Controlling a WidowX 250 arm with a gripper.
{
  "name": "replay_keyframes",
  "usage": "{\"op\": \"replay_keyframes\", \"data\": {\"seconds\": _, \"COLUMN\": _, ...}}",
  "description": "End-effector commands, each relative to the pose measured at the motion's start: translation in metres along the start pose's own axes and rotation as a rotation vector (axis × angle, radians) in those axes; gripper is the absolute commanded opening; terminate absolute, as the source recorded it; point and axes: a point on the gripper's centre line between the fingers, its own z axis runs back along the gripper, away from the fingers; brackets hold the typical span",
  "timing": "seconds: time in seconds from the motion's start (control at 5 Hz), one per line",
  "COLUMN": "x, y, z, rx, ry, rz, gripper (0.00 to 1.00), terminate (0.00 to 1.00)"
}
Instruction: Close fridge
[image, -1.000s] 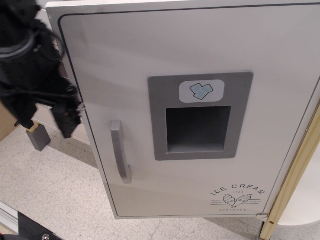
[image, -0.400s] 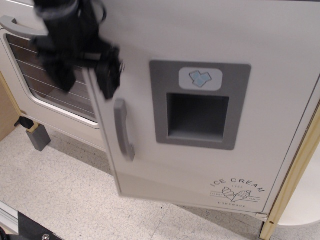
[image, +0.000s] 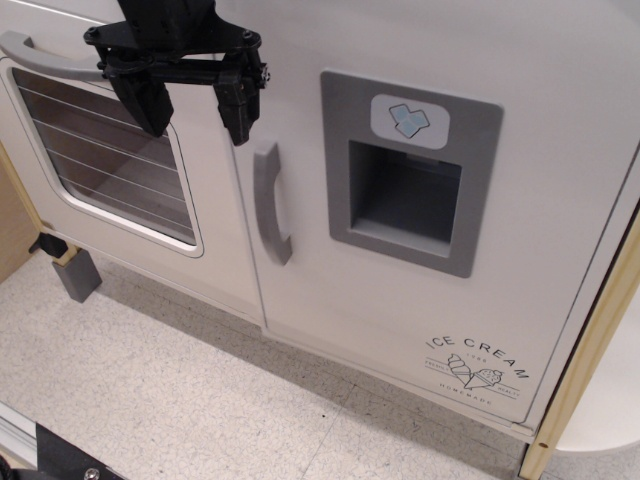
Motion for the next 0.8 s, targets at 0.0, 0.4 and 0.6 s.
{"op": "replay_keyframes", "data": {"seconds": 0.0, "x": 0.032, "y": 0.008, "z": 0.009, "rx": -0.005, "ry": -0.154, "rz": 0.028, "gripper": 1.0, "terminate": 0.0}}
{"op": "replay_keyframes", "data": {"seconds": 0.4, "x": 0.052, "y": 0.007, "z": 0.007, "rx": -0.014, "ry": -0.201, "rz": 0.074, "gripper": 1.0, "terminate": 0.0}}
{"op": "replay_keyframes", "data": {"seconds": 0.6, "x": 0.054, "y": 0.007, "z": 0.008, "rx": -0.02, "ry": -0.211, "rz": 0.082, "gripper": 1.0, "terminate": 0.0}}
